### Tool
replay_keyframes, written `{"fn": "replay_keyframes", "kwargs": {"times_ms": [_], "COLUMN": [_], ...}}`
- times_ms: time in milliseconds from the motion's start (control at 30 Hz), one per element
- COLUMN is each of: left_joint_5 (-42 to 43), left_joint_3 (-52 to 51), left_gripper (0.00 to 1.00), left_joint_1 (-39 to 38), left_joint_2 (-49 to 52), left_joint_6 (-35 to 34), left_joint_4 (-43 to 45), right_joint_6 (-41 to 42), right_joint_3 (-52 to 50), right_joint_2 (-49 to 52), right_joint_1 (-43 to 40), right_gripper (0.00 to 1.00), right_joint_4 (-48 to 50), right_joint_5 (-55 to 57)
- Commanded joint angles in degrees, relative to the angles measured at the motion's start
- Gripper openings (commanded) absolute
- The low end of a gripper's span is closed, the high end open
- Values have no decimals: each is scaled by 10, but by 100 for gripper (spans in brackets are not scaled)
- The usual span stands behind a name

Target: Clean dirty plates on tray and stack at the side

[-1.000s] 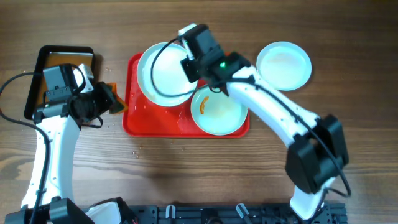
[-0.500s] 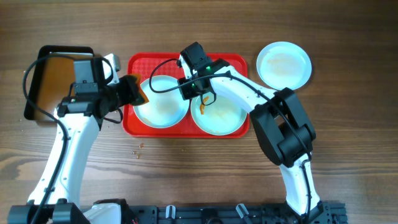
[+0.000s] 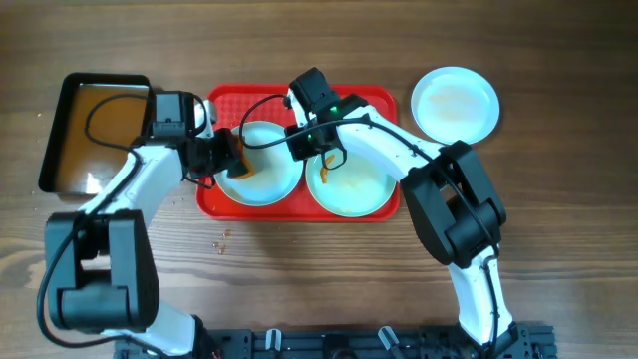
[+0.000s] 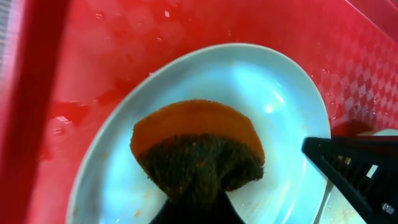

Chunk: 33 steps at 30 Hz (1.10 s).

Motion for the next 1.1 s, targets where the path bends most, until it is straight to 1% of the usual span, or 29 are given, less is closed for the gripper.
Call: {"fn": "replay_keyframes", "kwargs": {"times_ms": [0, 33, 167, 267, 367, 600, 700, 900, 933, 1000, 1067], "left_joint_5": [26, 5, -191, -277, -331, -377, -377, -398, -391, -353, -269], "left_joint_3": [0, 0, 0, 0, 0, 0, 0, 0, 0, 0, 0], "left_gripper": [4, 4, 4, 4, 4, 4, 4, 4, 4, 4, 4], "left_joint_1": [-10, -10, -10, -10, -10, -10, -13, -19, -21, -25, -25], "left_joint_2": [28, 34, 44, 44, 40, -11, -47, -72, -72, -72, -72], "left_joint_6": [0, 2, 1, 2, 4, 6, 47, 61, 57, 28, -7], "left_joint_4": [10, 9, -6, -3, -3, -2, 5, 1, -2, -2, 1], "right_joint_6": [4, 3, 3, 3, 3, 4, 4, 3, 4, 4, 4], "right_joint_3": [0, 0, 0, 0, 0, 0, 0, 0, 0, 0, 0], "right_joint_2": [19, 19, 19, 19, 19, 19, 19, 19, 19, 19, 19], "right_joint_1": [0, 0, 0, 0, 0, 0, 0, 0, 0, 0, 0], "right_gripper": [4, 4, 4, 4, 4, 4, 4, 4, 4, 4, 5], "right_joint_4": [-5, -5, -8, -11, -13, -14, -15, -18, -17, -17, -17], "right_joint_5": [-5, -5, -5, -5, -5, -3, 18, 27, 27, 27, 27]}}
